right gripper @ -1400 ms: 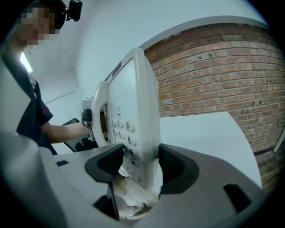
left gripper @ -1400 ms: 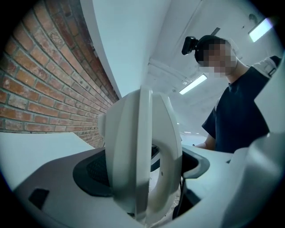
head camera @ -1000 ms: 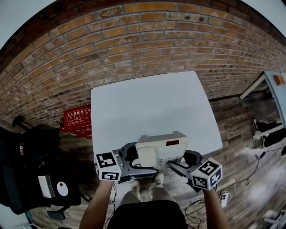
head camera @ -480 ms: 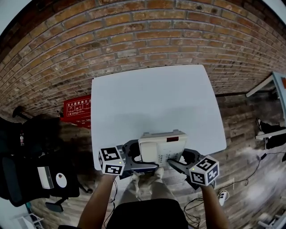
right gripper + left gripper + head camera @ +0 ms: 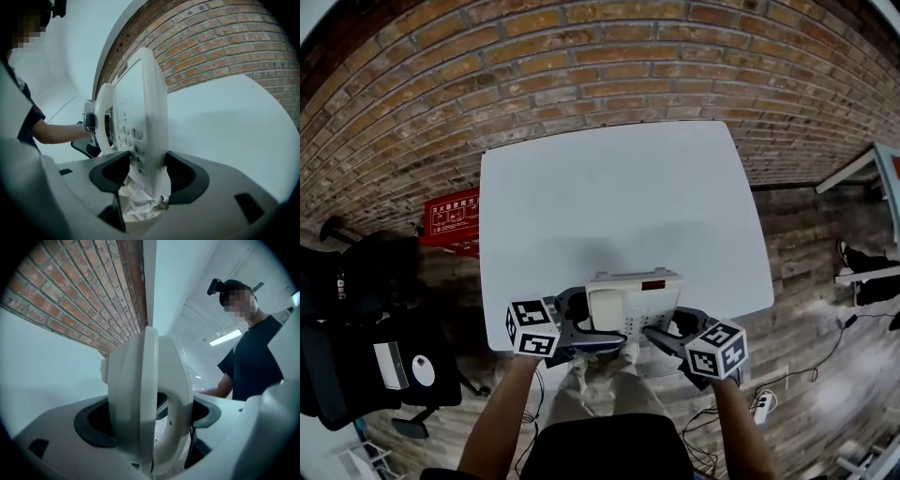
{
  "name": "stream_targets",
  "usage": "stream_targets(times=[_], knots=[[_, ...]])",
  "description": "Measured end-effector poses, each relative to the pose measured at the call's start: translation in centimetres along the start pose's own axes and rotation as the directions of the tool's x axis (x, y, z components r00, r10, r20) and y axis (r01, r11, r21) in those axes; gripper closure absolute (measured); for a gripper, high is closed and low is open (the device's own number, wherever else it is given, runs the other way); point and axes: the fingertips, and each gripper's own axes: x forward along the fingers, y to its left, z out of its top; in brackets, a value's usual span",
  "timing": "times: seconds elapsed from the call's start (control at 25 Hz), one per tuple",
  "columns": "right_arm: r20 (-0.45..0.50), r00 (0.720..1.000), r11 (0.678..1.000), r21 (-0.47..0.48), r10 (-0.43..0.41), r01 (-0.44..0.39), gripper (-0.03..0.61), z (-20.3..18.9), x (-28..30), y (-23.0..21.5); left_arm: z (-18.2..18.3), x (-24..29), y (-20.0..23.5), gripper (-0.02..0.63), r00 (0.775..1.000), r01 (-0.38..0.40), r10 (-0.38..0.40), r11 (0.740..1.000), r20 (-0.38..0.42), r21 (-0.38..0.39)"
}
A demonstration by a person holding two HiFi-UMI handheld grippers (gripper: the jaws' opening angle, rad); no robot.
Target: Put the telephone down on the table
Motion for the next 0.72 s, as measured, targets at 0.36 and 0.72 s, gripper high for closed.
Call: stream_targets(times=[0.36,0.72], knots=[[-0.036,0.999,1.0,-0.012,0.001,-0.001,0.327,-0.7,0.7,-1.5,-1.2,0.6,1.6,0.172,1.0,-0.025,0.025,0.999,0.018,-0.038],[-0.064,0.998,1.0,-0.025,-0.004,0.002,0.327,-0.8,1.9,-2.3,-2.0,0.4,3.1,0.167,0.998,-0.046,0.048,0.996,0.029,-0.071]])
